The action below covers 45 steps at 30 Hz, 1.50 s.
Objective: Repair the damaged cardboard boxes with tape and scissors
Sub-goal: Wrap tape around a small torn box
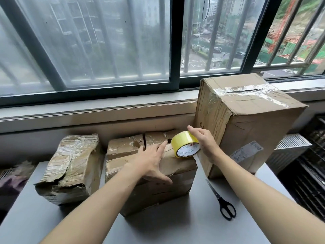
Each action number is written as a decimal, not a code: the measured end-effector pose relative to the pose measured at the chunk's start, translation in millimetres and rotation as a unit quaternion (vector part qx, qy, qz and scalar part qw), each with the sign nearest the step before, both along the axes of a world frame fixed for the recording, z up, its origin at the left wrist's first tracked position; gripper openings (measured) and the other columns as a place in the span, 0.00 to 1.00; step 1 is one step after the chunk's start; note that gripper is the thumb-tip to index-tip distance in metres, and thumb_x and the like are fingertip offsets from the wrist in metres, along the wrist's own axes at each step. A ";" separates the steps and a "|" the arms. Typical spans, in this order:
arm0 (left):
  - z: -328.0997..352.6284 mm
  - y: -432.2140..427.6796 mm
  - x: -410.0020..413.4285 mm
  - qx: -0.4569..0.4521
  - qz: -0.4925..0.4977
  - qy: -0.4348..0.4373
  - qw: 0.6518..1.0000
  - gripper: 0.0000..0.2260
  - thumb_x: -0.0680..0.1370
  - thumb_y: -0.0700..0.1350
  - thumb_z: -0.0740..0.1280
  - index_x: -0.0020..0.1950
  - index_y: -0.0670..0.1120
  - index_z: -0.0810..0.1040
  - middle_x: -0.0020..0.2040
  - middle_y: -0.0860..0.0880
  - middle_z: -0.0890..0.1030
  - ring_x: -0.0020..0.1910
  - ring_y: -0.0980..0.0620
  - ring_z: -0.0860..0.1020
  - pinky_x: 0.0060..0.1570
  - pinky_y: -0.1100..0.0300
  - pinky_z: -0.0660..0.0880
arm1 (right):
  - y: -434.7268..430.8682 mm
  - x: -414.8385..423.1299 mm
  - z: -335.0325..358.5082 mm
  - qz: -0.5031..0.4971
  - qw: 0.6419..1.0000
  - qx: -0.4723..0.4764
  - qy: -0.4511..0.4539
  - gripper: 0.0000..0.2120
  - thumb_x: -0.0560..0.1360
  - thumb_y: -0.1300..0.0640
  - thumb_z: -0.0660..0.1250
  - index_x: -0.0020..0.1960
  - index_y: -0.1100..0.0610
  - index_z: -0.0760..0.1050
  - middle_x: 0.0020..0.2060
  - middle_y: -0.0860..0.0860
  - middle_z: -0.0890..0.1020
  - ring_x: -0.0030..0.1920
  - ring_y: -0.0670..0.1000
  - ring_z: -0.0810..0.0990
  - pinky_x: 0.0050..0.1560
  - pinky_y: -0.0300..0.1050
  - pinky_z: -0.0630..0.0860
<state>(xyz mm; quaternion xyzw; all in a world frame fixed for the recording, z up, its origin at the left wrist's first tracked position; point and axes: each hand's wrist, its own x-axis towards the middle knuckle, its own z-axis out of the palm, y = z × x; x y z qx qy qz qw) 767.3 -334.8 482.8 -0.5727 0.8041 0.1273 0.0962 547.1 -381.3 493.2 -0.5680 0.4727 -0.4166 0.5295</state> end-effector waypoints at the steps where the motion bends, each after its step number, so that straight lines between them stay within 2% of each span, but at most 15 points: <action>1: -0.7 -2.4 -5.0 -0.003 0.000 0.002 1.000 0.63 0.60 0.76 0.69 0.80 0.52 0.35 0.78 0.48 0.57 0.77 0.47 0.56 0.75 0.37 0.50 | 0.1 1.1 -0.9 -0.006 1.000 0.014 -0.023 0.32 0.74 0.39 0.66 0.42 0.72 0.71 0.36 0.58 0.71 0.38 0.56 0.70 0.38 0.46 0.65; 4: -2.4 -7.7 -15.0 -0.013 -0.004 0.002 1.000 0.63 0.59 0.77 0.69 0.80 0.51 0.38 0.78 0.48 0.57 0.77 0.47 0.56 0.75 0.40 0.51 | 1.0 5.0 -7.9 -0.031 0.994 0.056 -0.091 0.23 0.79 0.44 0.65 0.38 0.64 0.77 0.32 0.58 0.78 0.34 0.56 0.76 0.41 0.46 0.71; 7: -2.9 -6.1 -18.0 -0.028 -0.011 -0.009 1.000 0.61 0.60 0.74 0.72 0.80 0.49 0.43 0.76 0.49 0.58 0.76 0.47 0.57 0.75 0.43 0.54 | 1.2 8.2 -18.0 -0.048 0.986 0.091 -0.131 0.22 0.78 0.44 0.66 0.36 0.60 0.80 0.32 0.58 0.80 0.36 0.57 0.80 0.49 0.49 0.75; 8: -2.9 -5.6 -17.6 -0.029 -0.011 -0.011 0.999 0.59 0.61 0.72 0.73 0.80 0.48 0.45 0.75 0.48 0.59 0.76 0.47 0.58 0.74 0.44 0.56 | 1.4 9.2 -18.3 -0.052 0.985 0.095 -0.137 0.22 0.77 0.43 0.67 0.39 0.63 0.80 0.34 0.60 0.80 0.37 0.59 0.80 0.49 0.49 0.76; 10: -1.5 -5.6 -16.9 -0.023 -0.006 -0.008 1.000 0.57 0.63 0.68 0.74 0.80 0.49 0.46 0.75 0.48 0.60 0.75 0.46 0.60 0.72 0.46 0.59 | 0.3 9.7 -13.7 -0.065 0.985 0.075 -0.140 0.24 0.73 0.43 0.67 0.38 0.66 0.76 0.33 0.62 0.75 0.32 0.58 0.76 0.38 0.45 0.75; 12: -0.9 -6.5 -16.3 -0.028 -0.003 0.000 1.000 0.55 0.63 0.65 0.75 0.79 0.50 0.47 0.73 0.49 0.62 0.73 0.47 0.63 0.68 0.47 0.63 | -2.4 10.1 -6.5 -0.064 0.990 0.026 -0.120 0.25 0.73 0.45 0.67 0.36 0.67 0.70 0.33 0.61 0.69 0.29 0.57 0.67 0.30 0.43 0.66; 14: -1.0 -6.3 -15.8 -0.038 -0.006 0.008 0.999 0.53 0.62 0.63 0.75 0.78 0.51 0.49 0.70 0.49 0.66 0.71 0.47 0.66 0.64 0.48 0.66 | -4.1 9.4 0.0 -0.044 0.995 -0.028 -0.079 0.28 0.75 0.46 0.67 0.33 0.71 0.64 0.32 0.59 0.66 0.31 0.57 0.63 0.31 0.46 0.59; 16: -2.4 -4.5 -14.3 -0.042 -0.010 0.005 0.999 0.53 0.62 0.63 0.74 0.79 0.51 0.47 0.71 0.49 0.65 0.71 0.46 0.66 0.63 0.48 0.66 | -4.3 7.7 6.9 -0.030 0.996 -0.081 -0.030 0.28 0.76 0.48 0.65 0.31 0.70 0.60 0.29 0.57 0.63 0.30 0.56 0.59 0.31 0.48 0.54; 19: -2.9 -4.0 -11.3 -0.035 -0.008 0.004 0.999 0.56 0.63 0.62 0.74 0.80 0.51 0.42 0.74 0.49 0.63 0.73 0.47 0.63 0.66 0.47 0.65 | -5.7 -5.2 16.8 -0.033 0.986 -0.152 0.056 0.25 0.76 0.50 0.63 0.29 0.63 0.58 0.27 0.54 0.59 0.29 0.52 0.57 0.30 0.45 0.52; 24: -3.7 -2.2 -8.2 -0.028 -0.016 0.002 0.999 0.56 0.64 0.62 0.73 0.81 0.52 0.41 0.76 0.50 0.60 0.74 0.48 0.62 0.66 0.46 0.65 | -7.0 -38.8 10.9 -0.036 0.954 -0.219 0.202 0.24 0.76 0.48 0.62 0.29 0.58 0.57 0.26 0.49 0.59 0.28 0.46 0.58 0.31 0.46 0.55; 30: -5.8 -1.5 -2.1 -0.027 -0.029 -0.018 0.999 0.55 0.63 0.65 0.71 0.80 0.52 0.41 0.73 0.50 0.62 0.72 0.48 0.63 0.65 0.46 0.67 | 0.0 -39.3 -15.9 -0.066 0.957 -0.189 0.210 0.24 0.75 0.49 0.62 0.28 0.58 0.57 0.25 0.49 0.60 0.27 0.45 0.59 0.30 0.44 0.55; 35: -3.8 1.6 6.2 -0.016 -0.030 -0.022 0.999 0.55 0.64 0.64 0.70 0.81 0.52 0.41 0.76 0.51 0.59 0.73 0.49 0.62 0.67 0.45 0.67 | 0.2 -34.5 -23.2 -0.063 0.958 -0.180 0.214 0.24 0.75 0.48 0.62 0.28 0.60 0.58 0.25 0.51 0.60 0.27 0.46 0.60 0.30 0.45 0.56; 38: -2.0 2.3 8.4 -0.018 -0.028 -0.022 0.999 0.54 0.64 0.63 0.71 0.80 0.53 0.42 0.76 0.52 0.58 0.74 0.49 0.61 0.67 0.46 0.68 | -0.6 -32.5 -20.6 -0.056 0.953 -0.194 0.225 0.24 0.75 0.48 0.62 0.28 0.60 0.57 0.26 0.52 0.60 0.28 0.47 0.60 0.30 0.42 0.56; 45: -2.4 4.1 7.8 -0.024 -0.033 -0.030 0.999 0.53 0.64 0.64 0.71 0.80 0.55 0.43 0.71 0.52 0.61 0.71 0.50 0.63 0.66 0.46 0.67 | 2.7 -37.5 -37.5 -0.062 0.958 -0.180 0.214 0.23 0.76 0.50 0.61 0.28 0.59 0.57 0.25 0.49 0.60 0.26 0.45 0.59 0.29 0.40 0.55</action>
